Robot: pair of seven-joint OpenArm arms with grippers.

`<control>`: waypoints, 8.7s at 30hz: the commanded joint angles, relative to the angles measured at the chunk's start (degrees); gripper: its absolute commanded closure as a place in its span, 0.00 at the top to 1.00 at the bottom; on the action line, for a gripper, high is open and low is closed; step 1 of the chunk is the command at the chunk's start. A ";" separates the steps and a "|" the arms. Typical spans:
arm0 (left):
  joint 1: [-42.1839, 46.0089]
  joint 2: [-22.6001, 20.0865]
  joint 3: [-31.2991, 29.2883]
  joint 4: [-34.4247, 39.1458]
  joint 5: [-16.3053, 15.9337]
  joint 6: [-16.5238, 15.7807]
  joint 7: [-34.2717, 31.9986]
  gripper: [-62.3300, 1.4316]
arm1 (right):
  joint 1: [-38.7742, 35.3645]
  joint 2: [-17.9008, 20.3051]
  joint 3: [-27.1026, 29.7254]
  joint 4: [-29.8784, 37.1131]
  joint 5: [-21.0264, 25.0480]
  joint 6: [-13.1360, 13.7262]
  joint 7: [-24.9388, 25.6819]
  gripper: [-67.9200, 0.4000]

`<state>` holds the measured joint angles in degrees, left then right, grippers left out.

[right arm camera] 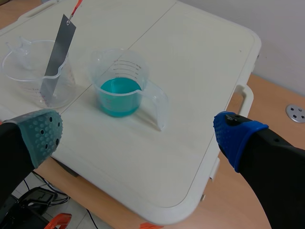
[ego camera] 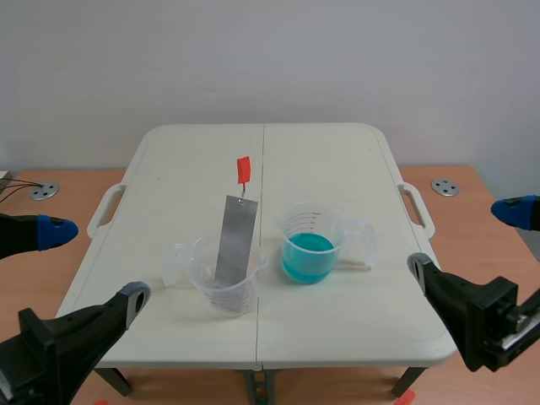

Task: Hold the metal plate by the orange handle, dip it into the blue solution, take it out and point at it, then put the plate back in the beaker on the left.
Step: 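Lift the metal plate out of the left beaker, then move the plate over the blue solution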

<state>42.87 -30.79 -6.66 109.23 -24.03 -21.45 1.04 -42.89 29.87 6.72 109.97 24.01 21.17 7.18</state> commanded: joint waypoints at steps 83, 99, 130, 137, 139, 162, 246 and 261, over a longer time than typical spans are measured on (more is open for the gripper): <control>10.29 0.85 3.54 -36.28 10.34 -0.98 3.52 0.05 | 31.04 -1.16 -19.80 -14.32 6.49 2.47 -1.73 0.98; 10.27 1.40 3.54 -36.26 10.34 -0.96 3.50 0.05 | 42.45 -10.36 -24.87 -21.62 9.27 5.68 -9.90 0.98; 10.27 1.38 3.54 -36.26 10.16 -0.96 3.52 0.05 | 62.10 -24.72 -33.88 -49.66 10.99 5.95 -10.78 0.98; 10.27 1.38 3.54 -36.26 10.14 -0.96 3.50 0.05 | 64.87 -26.32 -35.91 -53.24 11.15 7.43 -10.95 0.98; 10.25 1.38 3.54 -36.26 10.14 -0.96 3.50 0.05 | 64.96 -26.51 -35.95 -53.31 11.19 7.43 -11.21 0.98; 9.33 1.38 3.54 -36.26 10.16 -0.96 3.56 0.05 | 64.96 -26.56 -36.00 -53.31 13.99 7.48 -15.89 0.58; 3.19 -6.29 -18.47 -34.71 10.12 -0.92 -5.44 0.05 | 51.12 -20.02 -29.86 -9.33 -1.73 21.55 -14.78 0.02; 0.33 -7.04 -18.45 -22.14 10.12 -2.12 -18.05 0.05 | 51.17 -14.05 -19.45 -8.37 1.64 21.55 -14.29 0.02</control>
<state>43.18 -37.80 -24.88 86.67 -13.47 -22.96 -16.21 7.40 15.09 -13.04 100.73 24.69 42.30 -8.19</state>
